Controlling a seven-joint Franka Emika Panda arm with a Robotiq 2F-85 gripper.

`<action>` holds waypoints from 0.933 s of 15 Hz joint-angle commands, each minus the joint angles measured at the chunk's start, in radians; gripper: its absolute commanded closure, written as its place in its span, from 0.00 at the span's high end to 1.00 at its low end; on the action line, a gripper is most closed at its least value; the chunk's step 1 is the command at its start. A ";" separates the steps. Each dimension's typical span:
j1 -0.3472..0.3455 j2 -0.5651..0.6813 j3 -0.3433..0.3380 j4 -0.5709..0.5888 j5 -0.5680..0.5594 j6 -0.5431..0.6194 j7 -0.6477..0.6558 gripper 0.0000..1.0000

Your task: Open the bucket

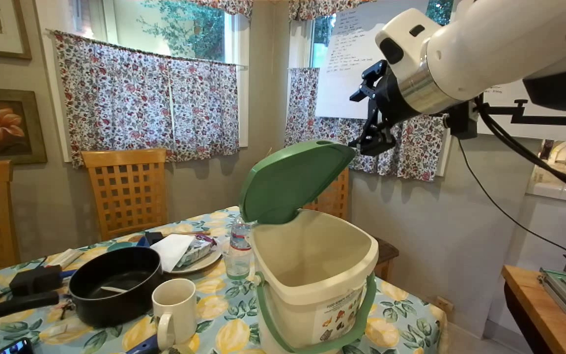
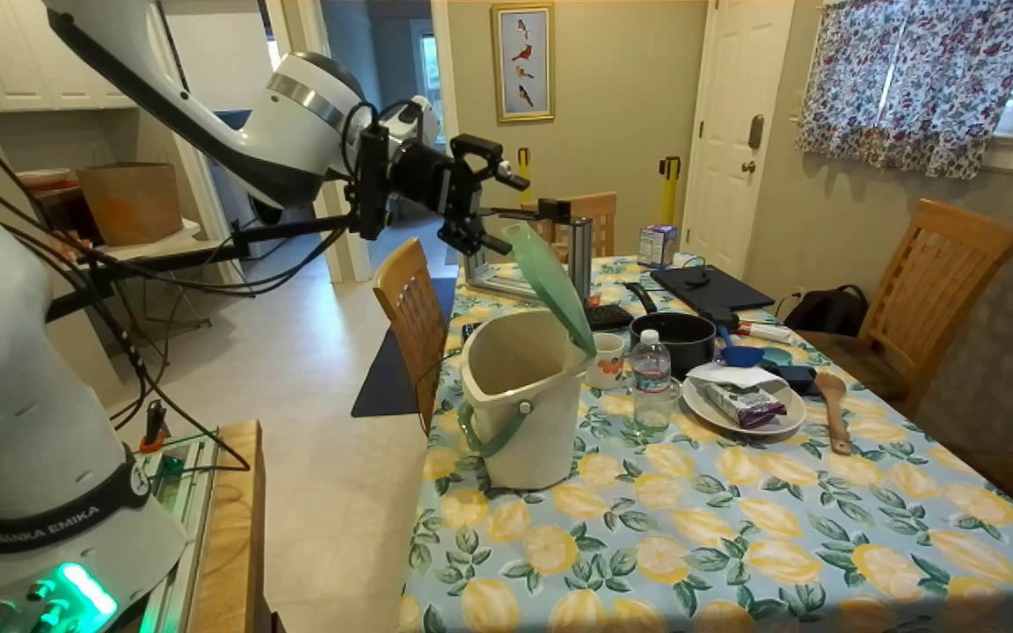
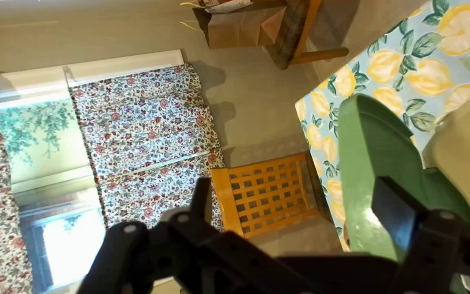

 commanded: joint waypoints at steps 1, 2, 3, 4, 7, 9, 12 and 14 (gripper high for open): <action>-0.020 -0.019 -0.015 0.013 -0.025 0.025 -0.039 1.00; -0.025 -0.017 -0.021 0.022 -0.031 0.031 -0.042 1.00; -0.030 -0.014 -0.027 0.033 -0.035 0.038 -0.046 1.00; -0.034 -0.011 -0.032 0.042 -0.035 0.045 -0.048 1.00; -0.034 -0.013 -0.035 0.051 -0.021 0.068 -0.041 1.00; -0.015 -0.020 -0.040 0.042 0.035 0.162 -0.022 1.00; 0.007 0.014 -0.022 0.020 0.126 0.308 -0.007 1.00; 0.016 0.060 -0.008 0.006 0.182 0.398 -0.018 1.00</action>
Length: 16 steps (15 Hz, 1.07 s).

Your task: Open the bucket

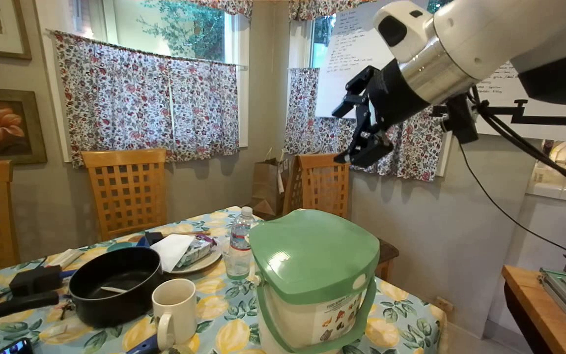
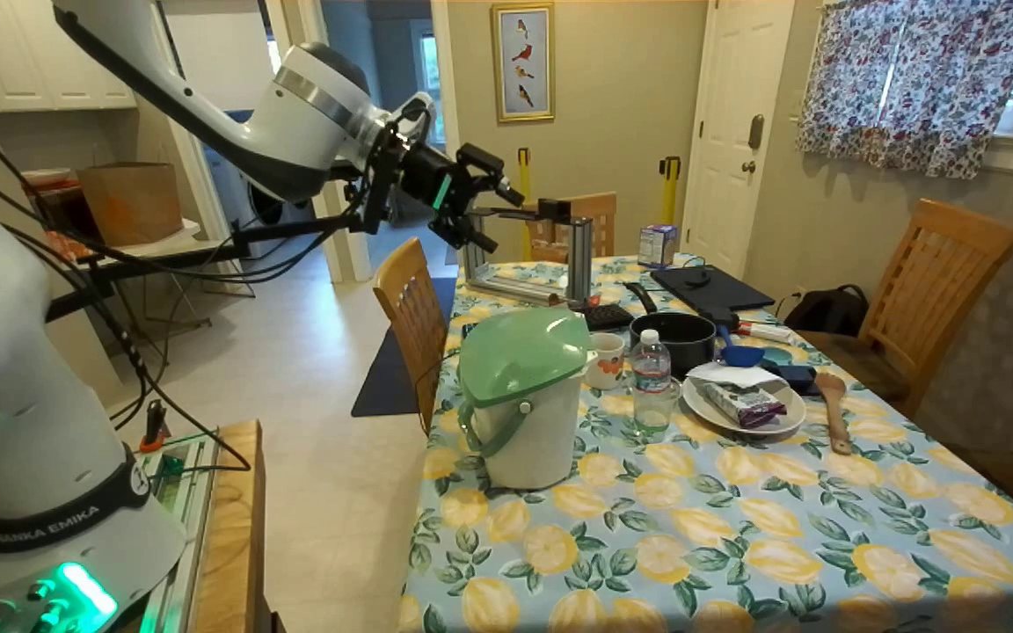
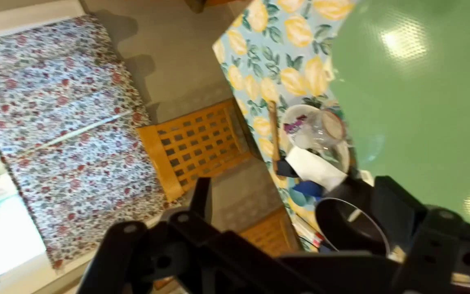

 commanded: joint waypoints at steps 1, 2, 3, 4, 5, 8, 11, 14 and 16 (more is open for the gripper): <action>0.014 0.072 0.023 -0.024 0.087 0.128 0.000 1.00; 0.013 0.096 0.030 -0.026 0.097 0.155 -0.003 1.00; 0.012 0.124 0.043 -0.024 0.093 0.156 -0.004 1.00; 0.009 0.151 0.051 -0.020 0.092 0.159 -0.005 1.00; 0.007 0.177 0.057 -0.014 0.089 0.157 -0.009 1.00; 0.007 0.255 0.069 0.004 0.063 0.142 -0.006 1.00; 0.008 0.315 0.073 0.019 0.062 0.148 -0.014 1.00; 0.009 0.360 0.076 0.037 0.057 0.151 -0.025 1.00; 0.014 0.384 0.080 0.050 0.046 0.136 -0.020 1.00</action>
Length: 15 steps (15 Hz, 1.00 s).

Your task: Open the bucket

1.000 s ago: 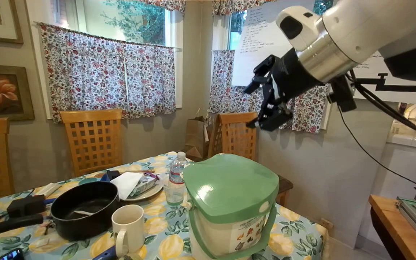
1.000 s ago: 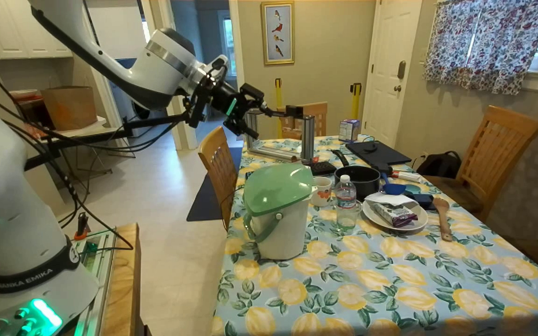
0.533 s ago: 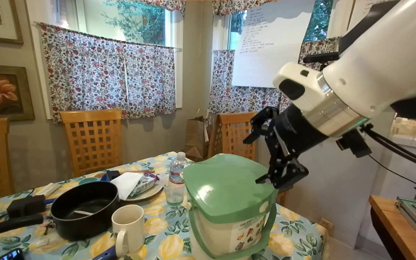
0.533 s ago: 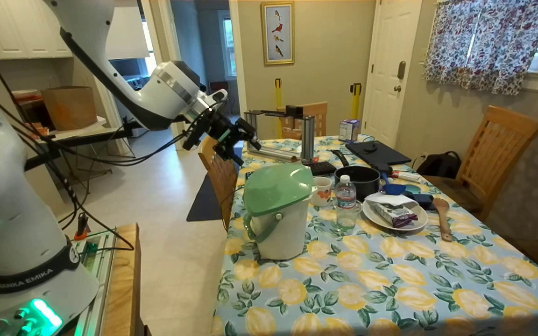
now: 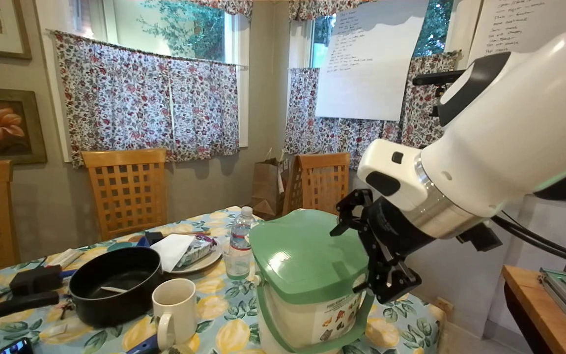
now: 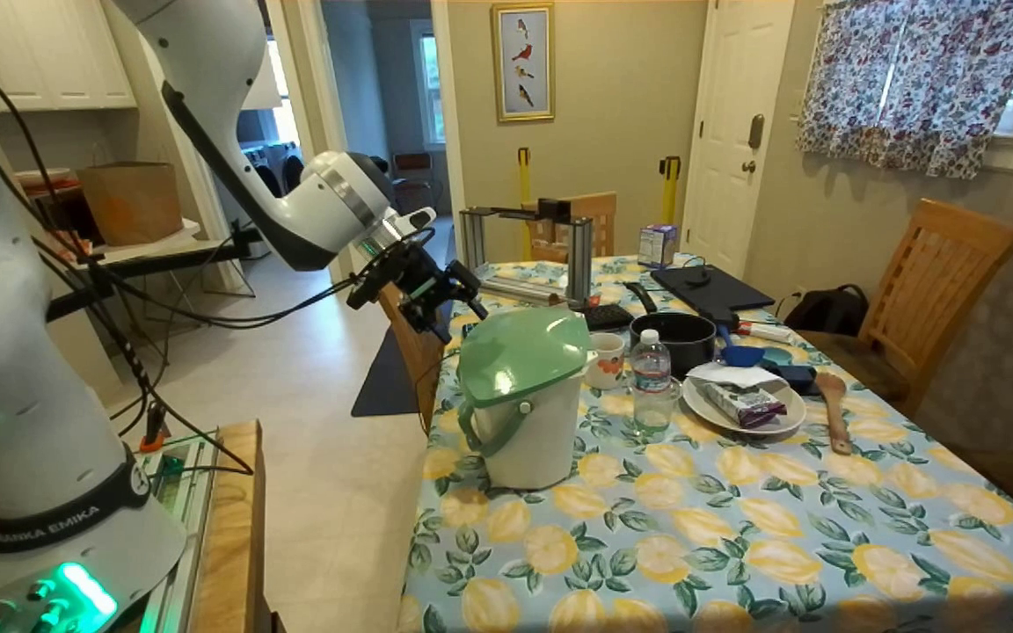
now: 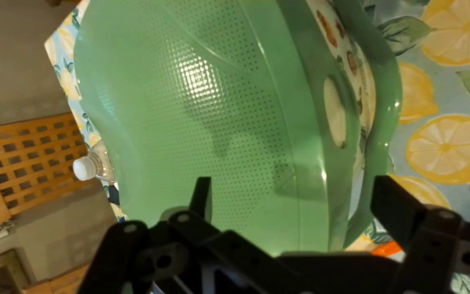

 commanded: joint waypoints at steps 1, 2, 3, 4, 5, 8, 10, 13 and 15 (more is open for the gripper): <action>0.001 0.063 0.007 0.045 -0.027 -0.010 -0.007 1.00; 0.004 0.073 0.008 0.052 -0.036 -0.017 0.000 1.00; 0.008 0.081 0.009 0.058 -0.051 -0.029 0.011 1.00; 0.013 0.089 0.010 0.065 -0.067 -0.040 0.021 1.00; 0.021 0.096 0.013 0.071 -0.097 -0.061 0.042 1.00; 0.052 0.110 0.033 0.087 -0.191 -0.160 0.104 1.00; 0.066 0.125 0.051 0.095 -0.228 -0.221 0.130 1.00; 0.076 0.154 0.072 0.106 -0.231 -0.272 0.141 1.00; 0.080 0.170 0.080 0.111 -0.230 -0.293 0.140 1.00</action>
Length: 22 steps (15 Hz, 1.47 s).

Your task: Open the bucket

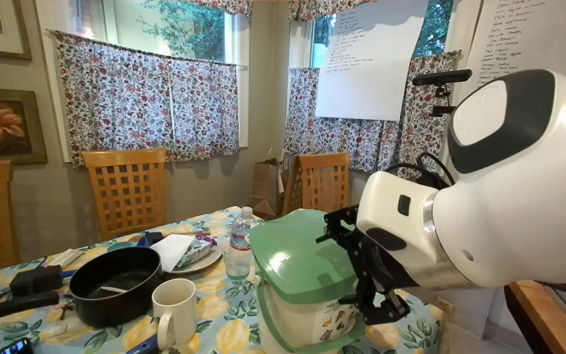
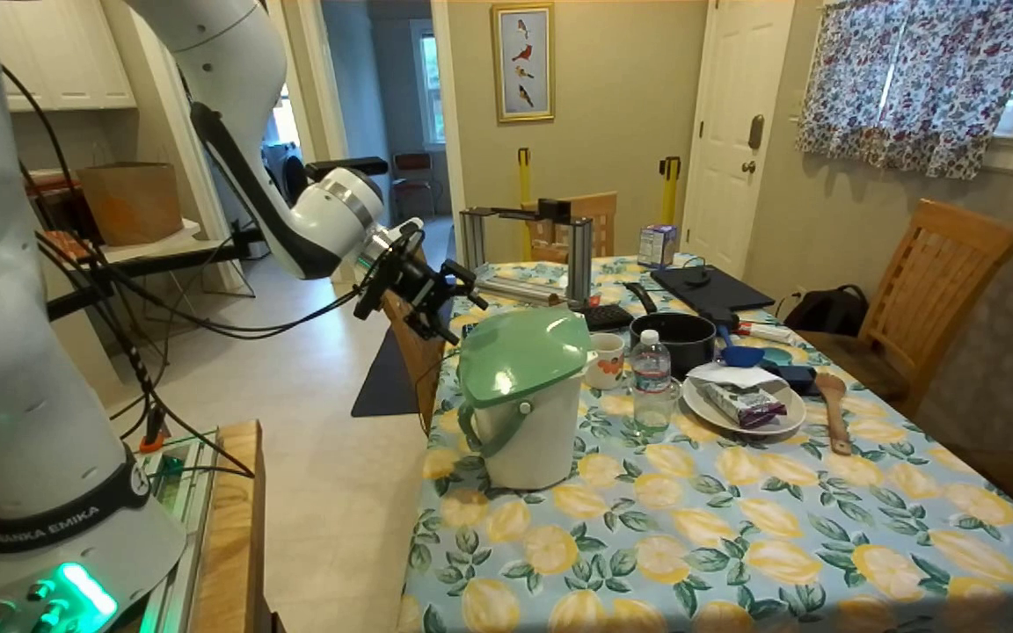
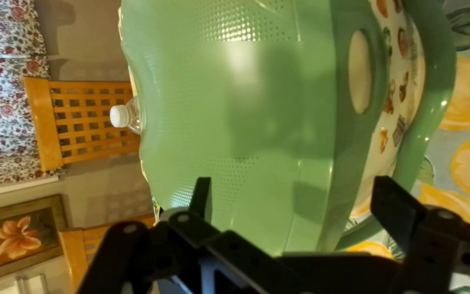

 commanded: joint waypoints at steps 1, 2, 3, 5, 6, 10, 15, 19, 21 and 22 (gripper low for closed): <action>0.009 0.054 0.012 0.032 -0.039 -0.052 0.025 1.00; 0.012 0.063 0.013 0.036 -0.044 -0.069 0.023 1.00; 0.013 0.071 0.013 0.039 -0.054 -0.083 0.026 1.00; 0.016 0.084 0.014 0.043 -0.087 -0.116 0.046 1.00; 0.019 0.090 0.016 0.046 -0.100 -0.138 0.054 1.00; 0.018 0.099 0.027 0.049 -0.112 -0.170 0.067 1.00; 0.024 0.131 0.031 0.065 -0.119 -0.191 0.073 1.00; 0.028 0.149 0.033 0.078 -0.126 -0.221 0.082 1.00; 0.029 0.148 0.035 0.080 -0.131 -0.237 0.089 1.00; 0.029 0.151 0.036 0.083 -0.133 -0.242 0.091 1.00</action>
